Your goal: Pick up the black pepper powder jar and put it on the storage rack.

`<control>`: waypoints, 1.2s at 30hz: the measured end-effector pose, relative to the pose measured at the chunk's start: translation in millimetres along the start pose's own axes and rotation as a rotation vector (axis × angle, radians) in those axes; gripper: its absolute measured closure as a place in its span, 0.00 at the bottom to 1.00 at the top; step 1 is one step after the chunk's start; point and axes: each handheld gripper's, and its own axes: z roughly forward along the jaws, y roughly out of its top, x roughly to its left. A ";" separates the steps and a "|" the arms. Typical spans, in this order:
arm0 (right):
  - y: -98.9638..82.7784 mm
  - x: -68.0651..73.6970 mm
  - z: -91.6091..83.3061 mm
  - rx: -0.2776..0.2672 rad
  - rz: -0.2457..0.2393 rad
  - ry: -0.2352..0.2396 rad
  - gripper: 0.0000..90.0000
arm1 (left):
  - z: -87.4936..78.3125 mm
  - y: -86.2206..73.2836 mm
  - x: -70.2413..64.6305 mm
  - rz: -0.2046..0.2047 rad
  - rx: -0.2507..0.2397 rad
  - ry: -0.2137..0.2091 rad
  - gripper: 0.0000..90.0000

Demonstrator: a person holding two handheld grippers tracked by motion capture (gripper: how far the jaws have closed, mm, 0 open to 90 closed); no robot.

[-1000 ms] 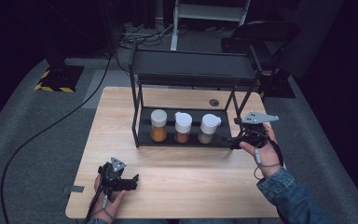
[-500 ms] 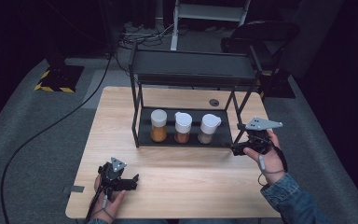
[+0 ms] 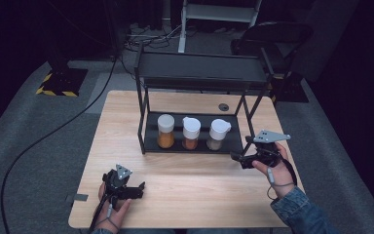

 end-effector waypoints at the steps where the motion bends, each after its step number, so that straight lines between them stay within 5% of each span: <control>1: -1.8 0.0 0.7 0.003 -0.001 0.000 0.08 | 0.0 0.0 0.0 0.000 0.000 0.000 0.00; 36: -70.3 0.4 23.5 0.091 0.043 -0.003 0.10 | 0.0 0.0 0.0 0.000 0.000 0.000 0.00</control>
